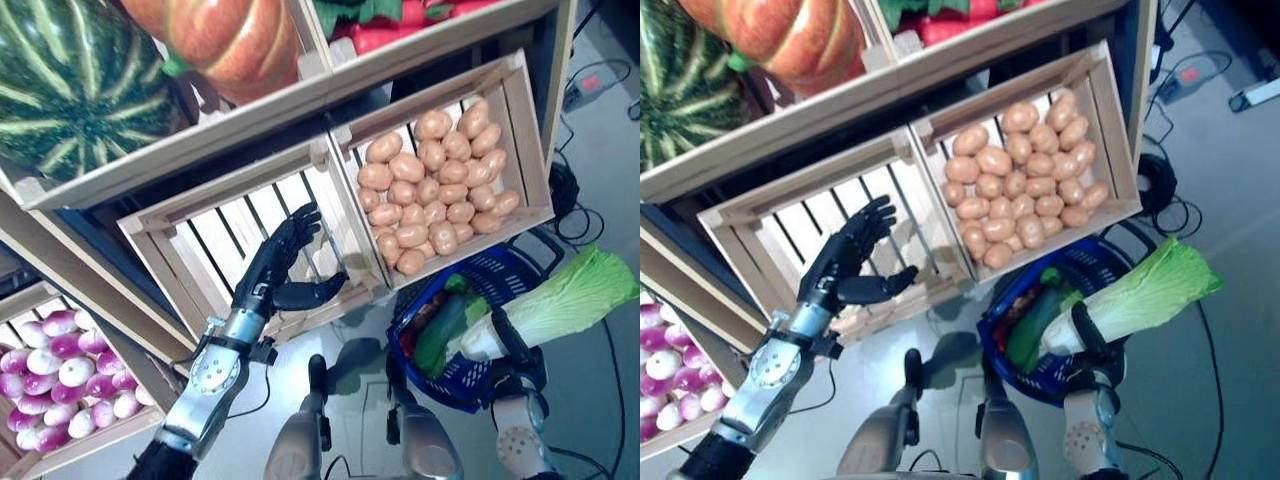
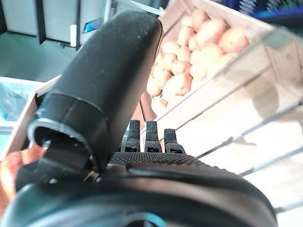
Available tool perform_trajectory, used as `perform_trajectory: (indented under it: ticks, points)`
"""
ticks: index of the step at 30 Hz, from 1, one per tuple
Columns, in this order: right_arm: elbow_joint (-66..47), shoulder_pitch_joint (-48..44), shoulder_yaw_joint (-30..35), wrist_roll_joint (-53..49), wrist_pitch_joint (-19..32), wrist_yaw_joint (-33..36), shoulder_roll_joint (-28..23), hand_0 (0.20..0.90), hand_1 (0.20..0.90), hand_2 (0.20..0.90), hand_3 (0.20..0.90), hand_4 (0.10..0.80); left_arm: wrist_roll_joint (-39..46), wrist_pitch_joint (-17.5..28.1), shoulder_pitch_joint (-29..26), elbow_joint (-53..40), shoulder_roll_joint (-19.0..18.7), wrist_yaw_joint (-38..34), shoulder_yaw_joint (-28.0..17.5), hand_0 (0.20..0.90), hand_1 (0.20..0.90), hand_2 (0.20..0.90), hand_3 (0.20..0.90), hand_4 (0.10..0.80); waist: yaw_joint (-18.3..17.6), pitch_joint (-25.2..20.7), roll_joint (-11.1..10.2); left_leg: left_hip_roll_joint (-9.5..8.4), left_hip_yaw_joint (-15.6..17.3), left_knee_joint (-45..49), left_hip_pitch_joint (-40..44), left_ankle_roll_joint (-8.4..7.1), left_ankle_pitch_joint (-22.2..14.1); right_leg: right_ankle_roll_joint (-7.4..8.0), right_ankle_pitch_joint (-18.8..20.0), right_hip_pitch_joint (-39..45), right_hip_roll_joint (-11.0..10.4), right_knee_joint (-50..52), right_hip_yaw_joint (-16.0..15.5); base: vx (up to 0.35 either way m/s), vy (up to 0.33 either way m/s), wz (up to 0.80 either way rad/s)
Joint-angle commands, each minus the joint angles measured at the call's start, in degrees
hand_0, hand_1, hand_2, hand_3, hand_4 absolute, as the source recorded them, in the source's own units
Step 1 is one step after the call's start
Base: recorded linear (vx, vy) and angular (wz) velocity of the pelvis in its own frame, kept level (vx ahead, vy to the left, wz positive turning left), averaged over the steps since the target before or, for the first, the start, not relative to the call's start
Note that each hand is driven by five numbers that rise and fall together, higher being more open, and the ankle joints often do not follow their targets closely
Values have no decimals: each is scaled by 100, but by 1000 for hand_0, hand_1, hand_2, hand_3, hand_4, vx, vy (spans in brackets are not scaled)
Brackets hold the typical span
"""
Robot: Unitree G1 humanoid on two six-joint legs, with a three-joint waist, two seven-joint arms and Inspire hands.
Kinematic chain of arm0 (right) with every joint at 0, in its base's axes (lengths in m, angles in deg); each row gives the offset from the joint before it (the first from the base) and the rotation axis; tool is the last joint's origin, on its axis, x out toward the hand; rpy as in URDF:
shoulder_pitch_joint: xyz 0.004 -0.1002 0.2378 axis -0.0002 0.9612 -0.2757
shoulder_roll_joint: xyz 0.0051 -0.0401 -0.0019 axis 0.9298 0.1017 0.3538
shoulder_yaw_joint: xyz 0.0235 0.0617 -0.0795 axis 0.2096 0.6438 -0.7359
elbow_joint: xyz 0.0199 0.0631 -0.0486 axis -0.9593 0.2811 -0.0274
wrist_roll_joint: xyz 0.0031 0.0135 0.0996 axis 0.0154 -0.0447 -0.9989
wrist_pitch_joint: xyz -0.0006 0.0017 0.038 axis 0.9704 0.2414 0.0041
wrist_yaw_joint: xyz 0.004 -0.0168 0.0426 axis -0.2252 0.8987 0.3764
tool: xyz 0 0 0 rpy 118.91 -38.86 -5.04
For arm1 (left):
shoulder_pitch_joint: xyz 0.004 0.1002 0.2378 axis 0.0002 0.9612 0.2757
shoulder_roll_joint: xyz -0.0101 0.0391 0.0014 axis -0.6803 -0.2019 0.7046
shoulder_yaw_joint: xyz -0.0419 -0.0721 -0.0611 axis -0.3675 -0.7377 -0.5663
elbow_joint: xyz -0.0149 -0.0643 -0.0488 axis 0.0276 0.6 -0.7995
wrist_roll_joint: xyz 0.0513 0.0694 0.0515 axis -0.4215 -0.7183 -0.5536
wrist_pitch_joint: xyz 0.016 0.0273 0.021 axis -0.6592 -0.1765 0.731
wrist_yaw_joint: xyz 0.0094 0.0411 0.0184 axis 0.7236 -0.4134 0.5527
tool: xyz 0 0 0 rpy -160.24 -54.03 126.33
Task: Put vegetables into the basket
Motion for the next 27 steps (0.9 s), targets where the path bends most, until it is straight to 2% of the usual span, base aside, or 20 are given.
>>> perform_trajectory:
  ticks: [1, 3, 5, 7, 9, 12, 15, 19, 27]
  points:
    - [80, -513, 189, -836, 642, -409, -137, 300, 300, 300, 300, 400, 677, 924, -642, -196, 150, 528, 141, 900, 900, 900, 900, 800, 108, 239, -122, 65, -279, 811, -826, -216, -104, -247, -361, -463, 94, 1060, -41, -143, -35, 9]
    - [279, -865, 141, -911, 558, -395, -204, 300, 300, 300, 300, 400, 900, 1175, -870, -240, 191, 814, 295, 900, 900, 900, 900, 800, 138, 429, -122, 11, -303, 1263, -1226, -205, -190, -285, -407, -808, 75, 1394, -83, -139, -8, 4]
    - [545, -1199, 100, -1049, 417, -404, -325, 300, 300, 300, 300, 400, 951, 1193, -1078, -371, 196, 756, 353, 900, 900, 900, 900, 800, 184, 548, -129, -44, -293, 1575, -1563, -183, -268, -287, -411, -1118, 11, 1626, -110, -144, 8, 3]
    - [940, -1698, 48, -942, 278, -176, -443, 300, 300, 300, 300, 400, 1069, 1173, -1361, -421, 288, 886, 447, 900, 900, 900, 900, 800, 261, 548, -151, -190, -323, 2006, -2051, -109, -427, -271, -466, -1594, -68, 2003, -101, -123, 4, 8]
    - [1529, -2170, 58, -898, 25, -24, -572, 300, 300, 300, 300, 400, 1292, 1201, -1590, -434, 349, 1230, 510, 900, 900, 900, 900, 800, 332, 548, -118, -313, -382, 2331, -2441, -59, -535, -256, -497, -1996, -175, 2299, -104, -102, 8, 15]
    - [2221, -2727, 95, -1074, -210, -77, -723, 300, 300, 300, 300, 400, 1285, 1230, -1829, -464, 439, 1265, 630, 900, 900, 900, 900, 800, 428, 548, -48, -432, -461, 2647, -2827, 16, -613, -228, -533, -2444, -271, 2650, -86, -84, 21, 19]
    - [3052, -3328, 274, -1247, -876, -225, -919, 300, 300, 300, 300, 400, 1393, 1163, -2075, -385, 546, 1246, 645, 900, 900, 900, 900, 800, 553, 548, 58, -547, -461, 2923, -3192, 82, -687, -187, -577, -2885, -407, 2990, -74, -56, 15, 21]
    - [3702, -3740, 330, -1524, -1334, -315, -1105, 300, 300, 300, 300, 400, 1882, 1002, -2166, -326, 532, 1690, 555, 900, 900, 900, 900, 800, 668, 548, 150, -638, -491, 3167, -3532, 147, -752, -206, -620, -3266, -462, 3252, -63, -44, -14, 10]
    - [4018, -3812, 722, -2188, -1542, 222, -1186, 300, 300, 300, 300, 400, 2084, 937, -2000, -360, 468, 1963, 434, 900, 900, 900, 900, 800, 697, 548, 242, -668, -447, 3493, -3864, 179, -854, -238, -692, -3581, -413, 3579, 23, -1, -1, 5]
